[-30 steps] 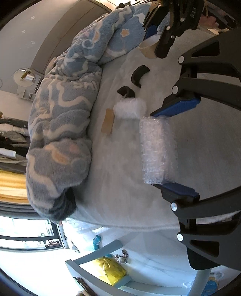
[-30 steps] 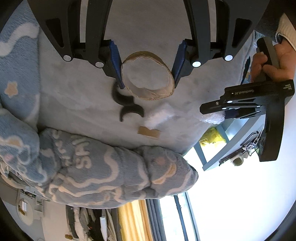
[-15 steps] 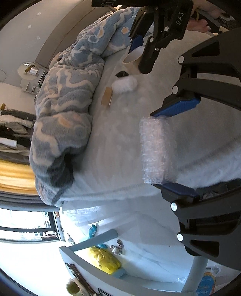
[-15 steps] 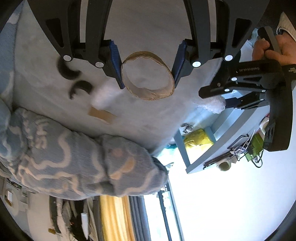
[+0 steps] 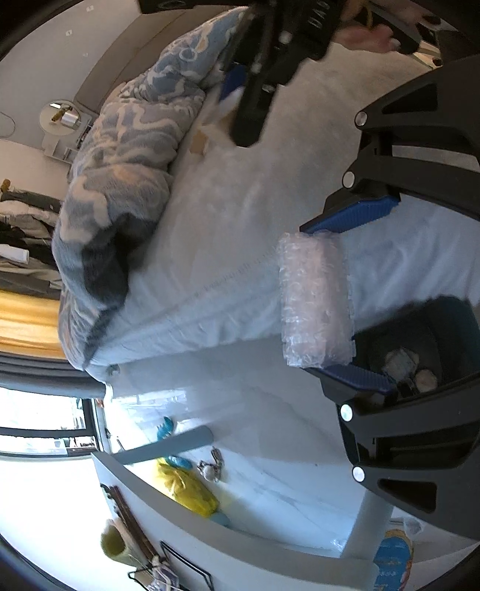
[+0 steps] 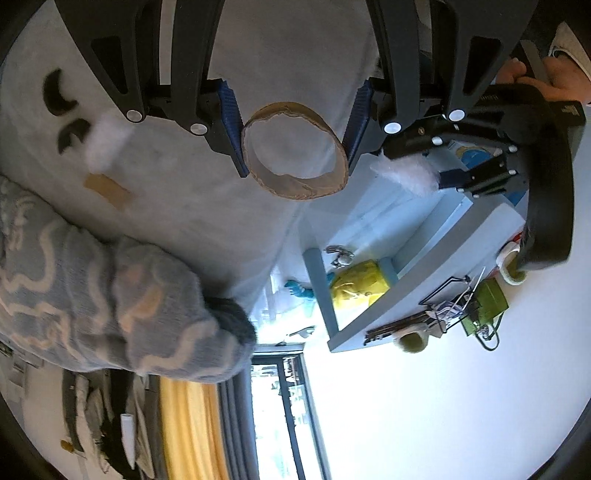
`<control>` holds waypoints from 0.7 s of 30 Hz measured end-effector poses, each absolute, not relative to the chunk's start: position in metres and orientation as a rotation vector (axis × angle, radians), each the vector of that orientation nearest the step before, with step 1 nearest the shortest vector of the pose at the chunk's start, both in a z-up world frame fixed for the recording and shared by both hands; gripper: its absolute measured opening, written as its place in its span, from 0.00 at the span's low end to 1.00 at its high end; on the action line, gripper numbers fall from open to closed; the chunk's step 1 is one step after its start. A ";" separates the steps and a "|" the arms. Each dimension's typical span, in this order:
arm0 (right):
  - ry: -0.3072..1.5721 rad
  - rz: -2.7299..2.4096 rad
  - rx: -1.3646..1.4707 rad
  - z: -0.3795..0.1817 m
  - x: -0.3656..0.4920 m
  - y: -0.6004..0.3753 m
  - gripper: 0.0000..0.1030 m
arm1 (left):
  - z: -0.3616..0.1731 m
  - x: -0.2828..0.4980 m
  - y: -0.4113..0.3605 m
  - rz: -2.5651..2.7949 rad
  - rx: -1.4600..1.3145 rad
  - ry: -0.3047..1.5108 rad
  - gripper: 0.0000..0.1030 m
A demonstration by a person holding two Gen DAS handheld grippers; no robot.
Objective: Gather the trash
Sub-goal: 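Carry both items to the black bin while the left tool opens, dropping the bubble wrap inside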
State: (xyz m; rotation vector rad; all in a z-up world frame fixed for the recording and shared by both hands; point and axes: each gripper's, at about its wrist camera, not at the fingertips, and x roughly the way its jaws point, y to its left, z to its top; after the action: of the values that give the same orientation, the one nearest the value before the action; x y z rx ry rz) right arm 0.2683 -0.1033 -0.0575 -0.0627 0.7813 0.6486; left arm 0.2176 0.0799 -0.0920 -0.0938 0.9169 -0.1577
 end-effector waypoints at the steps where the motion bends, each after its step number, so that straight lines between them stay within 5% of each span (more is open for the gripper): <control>1: 0.781 0.655 -0.064 -0.057 0.268 -0.099 0.49 | -0.095 0.216 0.084 -0.154 -0.093 0.924 0.65; 21: 0.801 0.808 -0.107 -0.060 0.257 0.026 0.49 | -0.154 0.190 0.171 -0.066 -0.091 1.121 0.66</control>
State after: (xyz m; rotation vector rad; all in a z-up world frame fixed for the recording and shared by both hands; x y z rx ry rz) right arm 0.2567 0.0265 -0.0599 -0.1067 0.8005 0.8084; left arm 0.1898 0.1712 -0.1542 -0.0913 1.1214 -0.0657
